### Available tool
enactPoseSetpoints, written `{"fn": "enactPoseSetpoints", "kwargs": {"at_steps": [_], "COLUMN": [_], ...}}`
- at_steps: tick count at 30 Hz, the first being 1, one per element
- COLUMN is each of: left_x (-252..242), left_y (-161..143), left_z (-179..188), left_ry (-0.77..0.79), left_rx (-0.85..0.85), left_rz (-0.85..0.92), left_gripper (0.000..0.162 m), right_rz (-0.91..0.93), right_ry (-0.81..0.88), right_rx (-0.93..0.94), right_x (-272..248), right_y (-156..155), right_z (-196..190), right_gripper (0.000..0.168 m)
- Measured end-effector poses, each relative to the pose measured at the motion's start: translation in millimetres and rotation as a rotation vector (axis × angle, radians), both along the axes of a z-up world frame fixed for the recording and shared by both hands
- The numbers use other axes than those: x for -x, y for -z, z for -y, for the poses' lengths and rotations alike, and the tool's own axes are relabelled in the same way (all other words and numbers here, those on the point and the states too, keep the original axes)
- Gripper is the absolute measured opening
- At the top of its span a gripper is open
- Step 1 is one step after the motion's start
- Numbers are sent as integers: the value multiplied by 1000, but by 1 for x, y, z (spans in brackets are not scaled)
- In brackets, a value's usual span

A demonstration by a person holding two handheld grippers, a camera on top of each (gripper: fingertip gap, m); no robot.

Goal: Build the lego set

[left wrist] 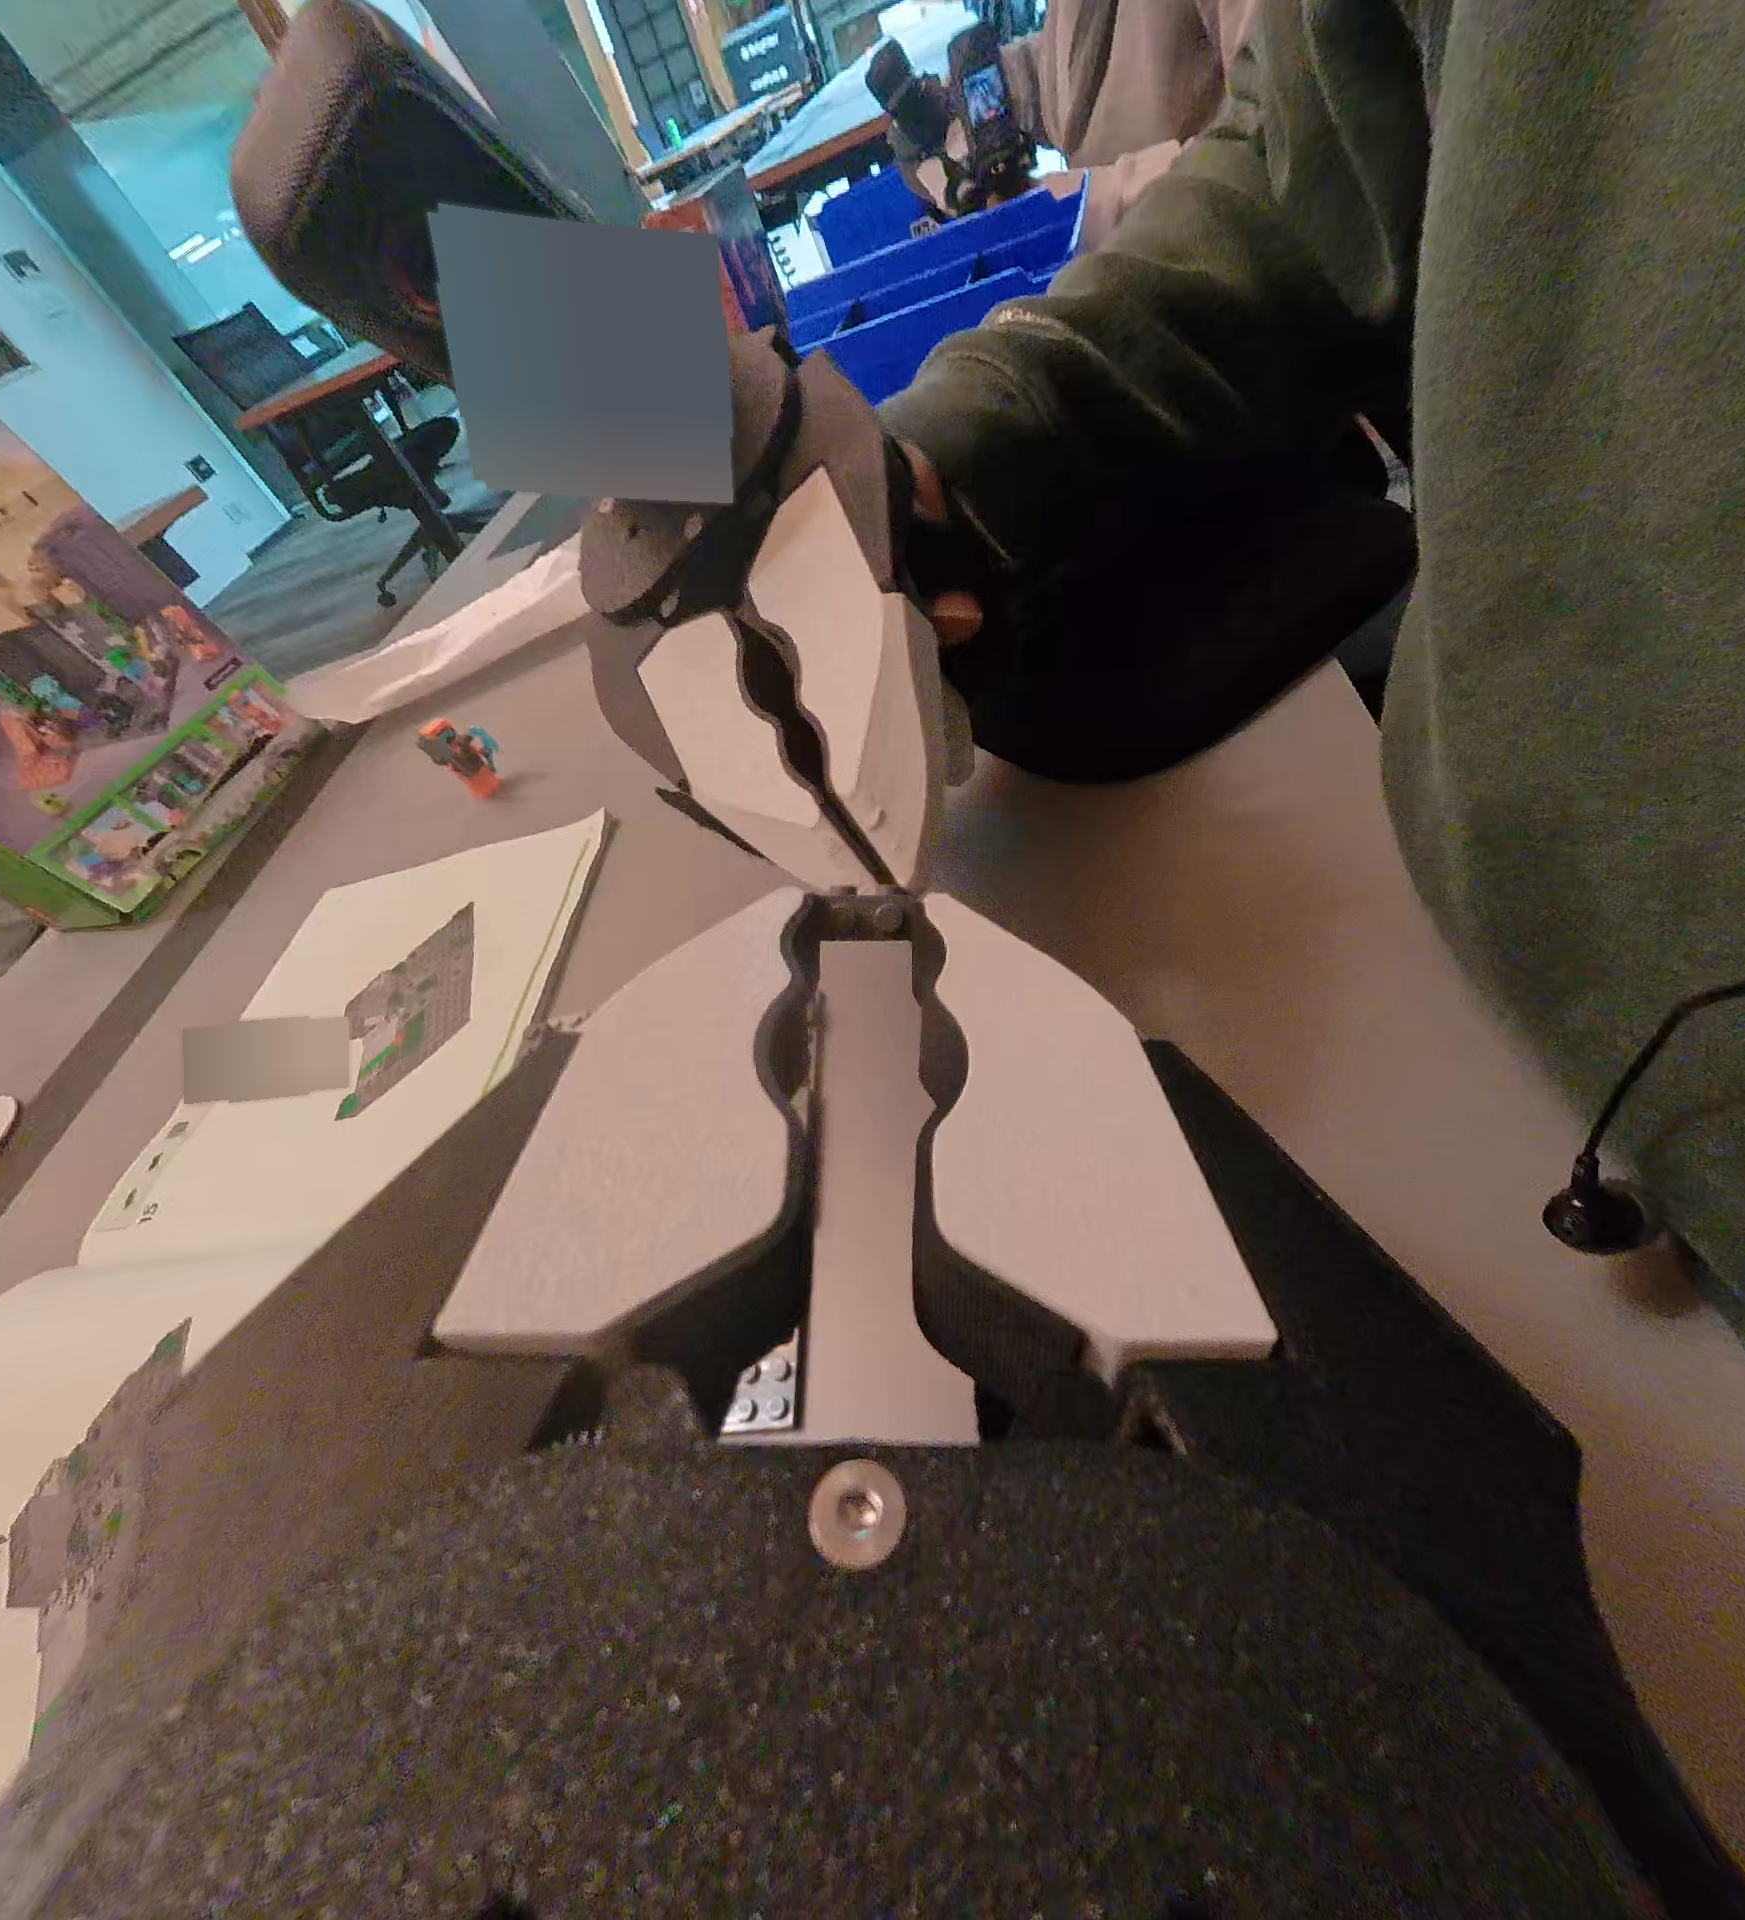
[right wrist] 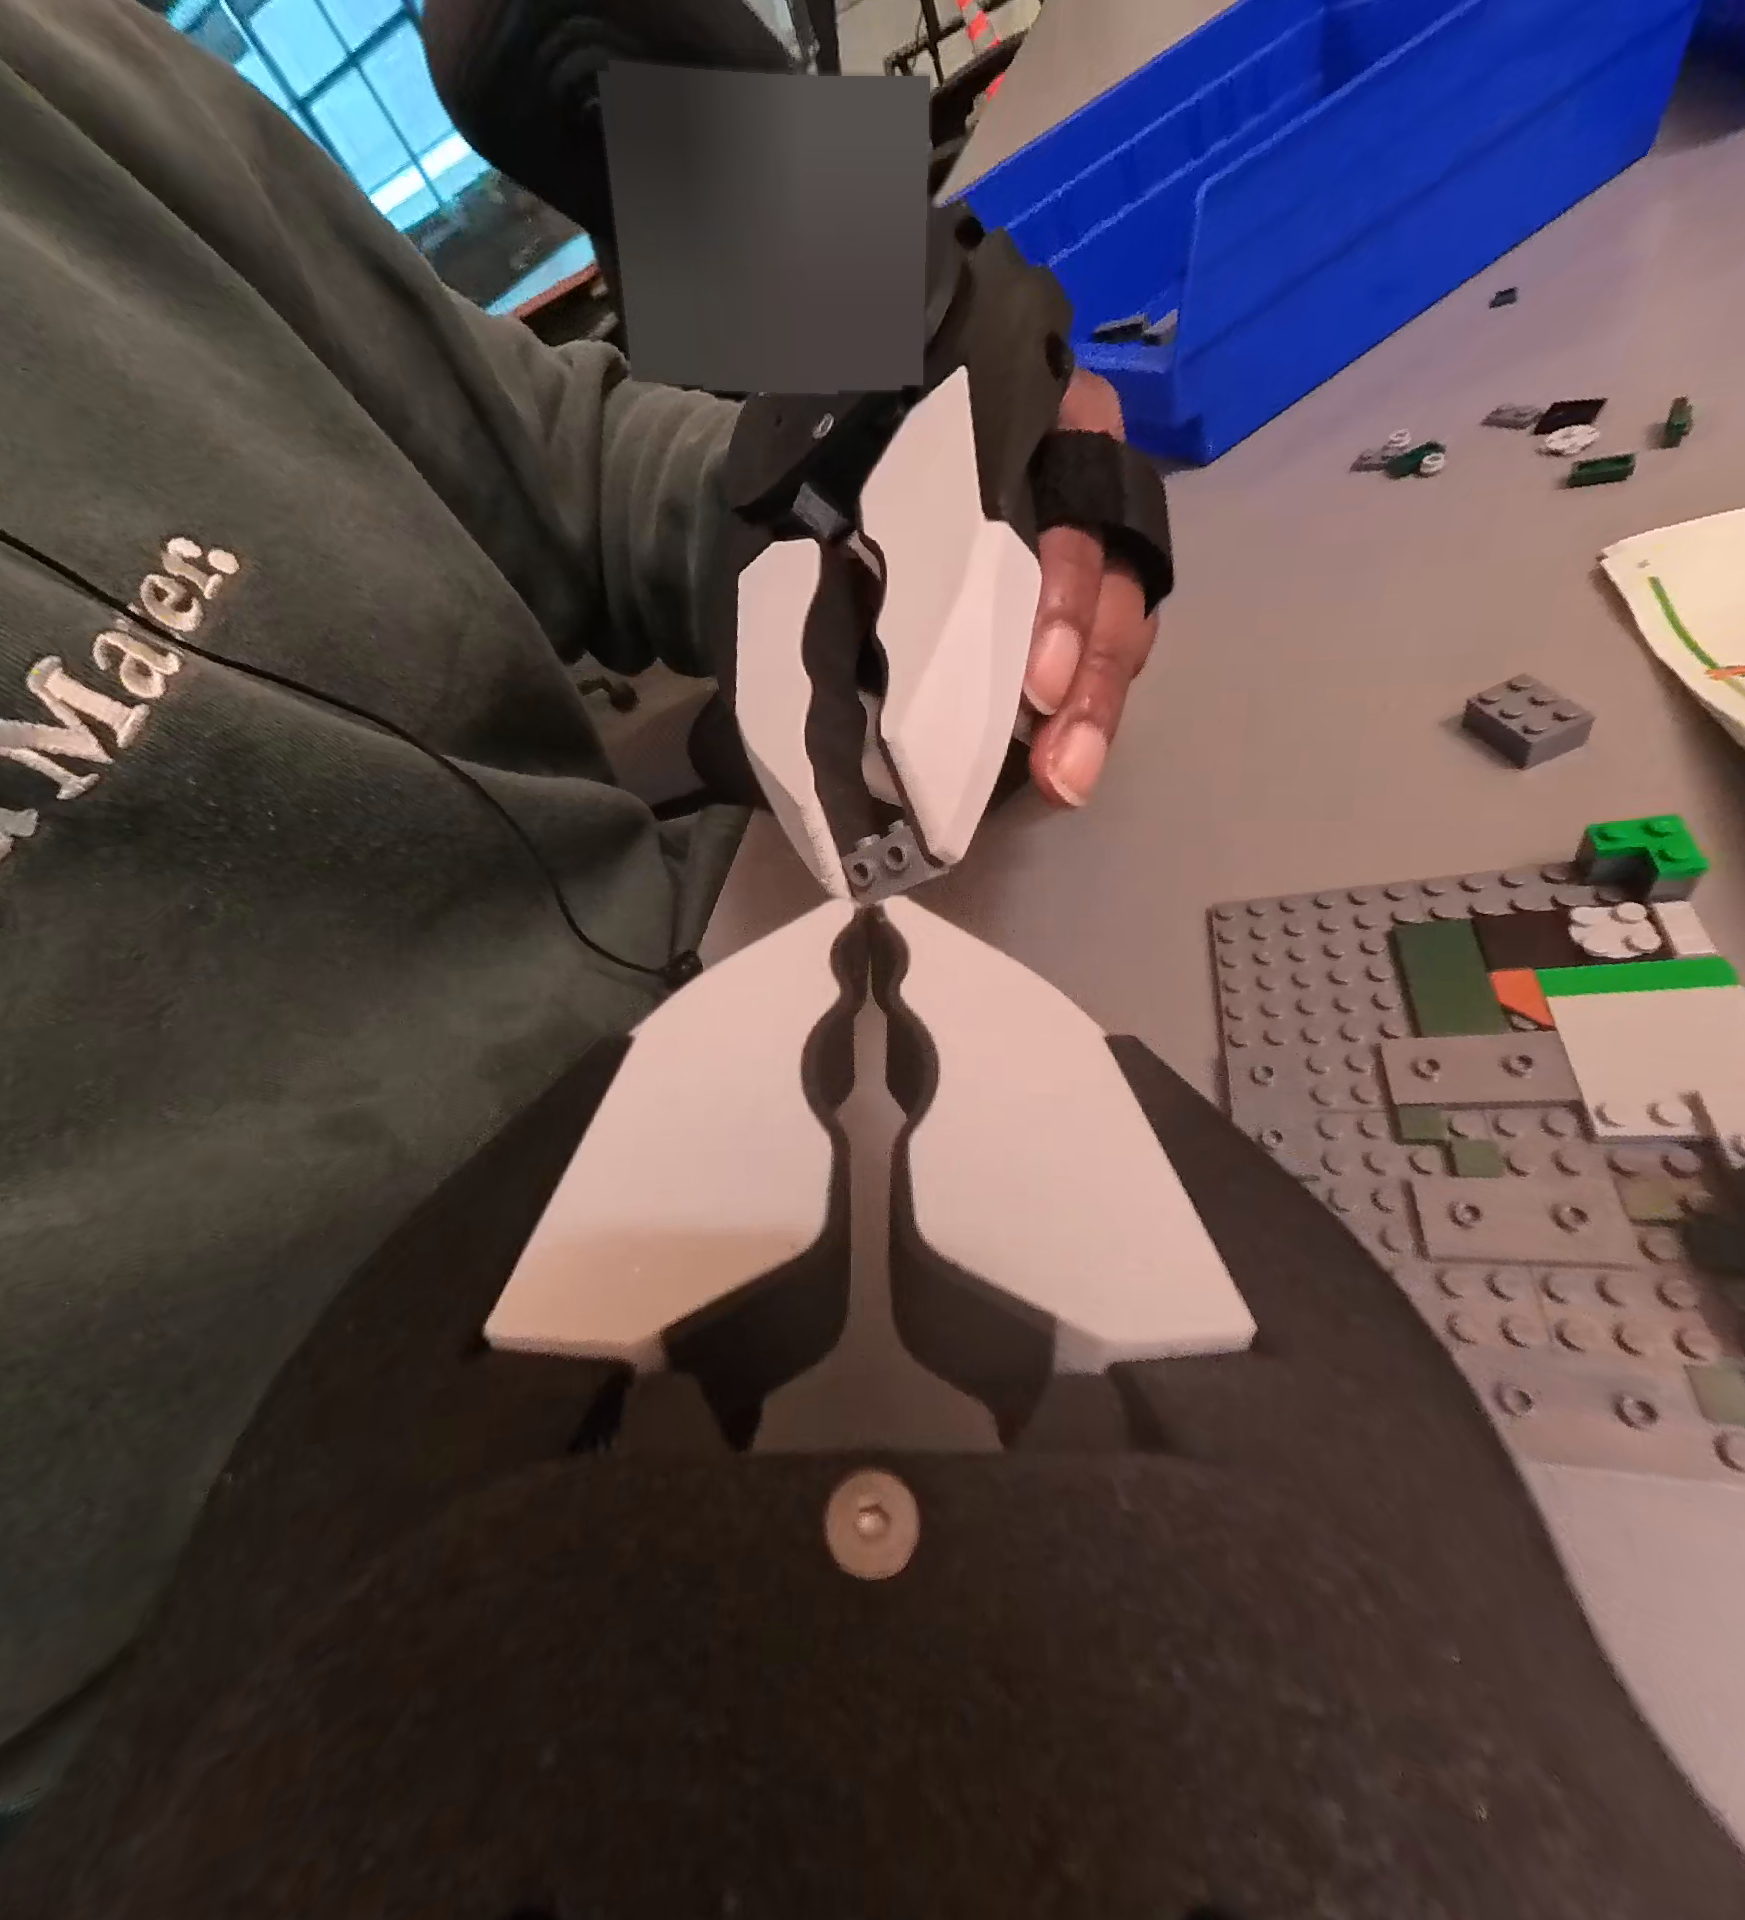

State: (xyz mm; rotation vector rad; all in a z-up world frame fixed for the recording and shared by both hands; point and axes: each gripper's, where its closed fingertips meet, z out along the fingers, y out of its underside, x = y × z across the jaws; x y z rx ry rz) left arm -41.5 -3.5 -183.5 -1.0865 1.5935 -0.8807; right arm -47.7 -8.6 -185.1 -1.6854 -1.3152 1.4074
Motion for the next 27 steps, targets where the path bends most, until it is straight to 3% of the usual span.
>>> {"fn": "enactPoseSetpoints", "kwargs": {"at_steps": [5,7,10,27], "left_x": [4,5,4,8], "left_y": [5,6,5,7], "left_z": [1,0,0,-4], "left_ry": [-19,-25,-30,-84], "left_rx": [-21,-37,-60,-90], "left_rz": [-14,-22,-18,-40], "left_gripper": [16,16,16,16], "right_rz": [26,33,23,-29], "right_ry": [13,6,12,59], "right_rx": [4,39,93,304], "right_x": [4,5,7,10], "right_y": [6,8,8,8], "right_z": [0,1,-1,-8], "right_gripper": [2,17,24,13]}}
